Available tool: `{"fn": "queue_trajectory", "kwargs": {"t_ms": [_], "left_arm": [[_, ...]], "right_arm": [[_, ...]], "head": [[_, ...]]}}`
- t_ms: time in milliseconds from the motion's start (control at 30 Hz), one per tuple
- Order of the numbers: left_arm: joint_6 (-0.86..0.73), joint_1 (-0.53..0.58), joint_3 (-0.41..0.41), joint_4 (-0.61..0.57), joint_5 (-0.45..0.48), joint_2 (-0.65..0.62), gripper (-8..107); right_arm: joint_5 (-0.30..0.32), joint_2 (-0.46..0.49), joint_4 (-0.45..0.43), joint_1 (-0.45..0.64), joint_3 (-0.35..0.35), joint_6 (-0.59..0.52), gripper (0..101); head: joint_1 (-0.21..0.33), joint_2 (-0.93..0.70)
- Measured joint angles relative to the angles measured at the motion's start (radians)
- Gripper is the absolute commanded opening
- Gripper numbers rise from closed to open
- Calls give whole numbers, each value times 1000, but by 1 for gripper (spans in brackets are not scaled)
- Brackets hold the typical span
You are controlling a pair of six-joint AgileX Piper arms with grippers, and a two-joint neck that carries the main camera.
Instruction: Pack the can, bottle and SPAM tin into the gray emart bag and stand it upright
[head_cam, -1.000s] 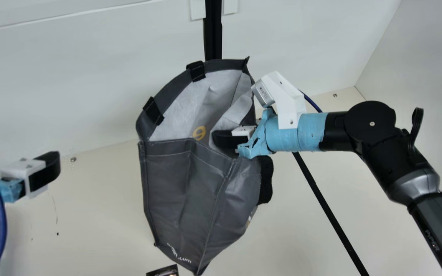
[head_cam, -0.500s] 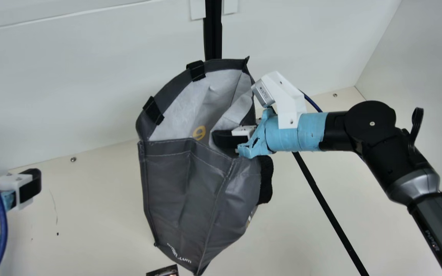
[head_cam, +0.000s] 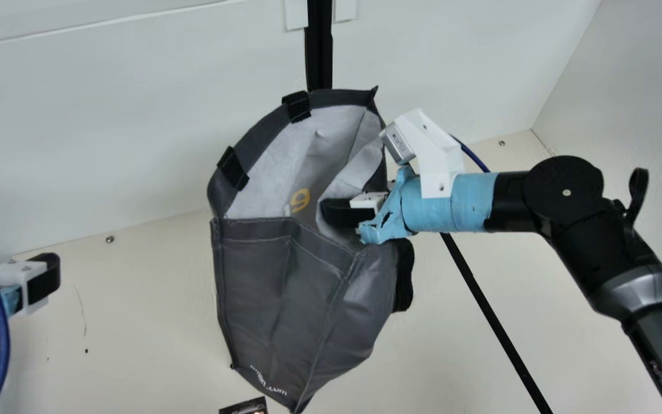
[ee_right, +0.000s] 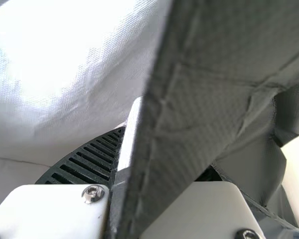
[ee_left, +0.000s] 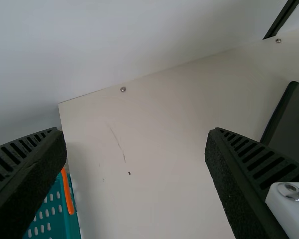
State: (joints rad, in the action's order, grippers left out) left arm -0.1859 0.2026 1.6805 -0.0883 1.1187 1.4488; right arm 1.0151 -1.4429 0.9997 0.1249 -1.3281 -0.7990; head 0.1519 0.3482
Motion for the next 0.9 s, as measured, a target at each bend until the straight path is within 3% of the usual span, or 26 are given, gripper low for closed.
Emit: {"fn": "queue_trajectory", "kwargs": {"t_ms": [467, 900], "left_arm": [[0, 0, 0, 0, 0, 0, 90], [0, 0, 0, 0, 0, 0, 90]], "right_arm": [[-12, 33, -140, 76, -32, 105, 0], [-39, 54, -336, 102, -83, 224, 0]], "head": [[0, -2], [0, -2]]}}
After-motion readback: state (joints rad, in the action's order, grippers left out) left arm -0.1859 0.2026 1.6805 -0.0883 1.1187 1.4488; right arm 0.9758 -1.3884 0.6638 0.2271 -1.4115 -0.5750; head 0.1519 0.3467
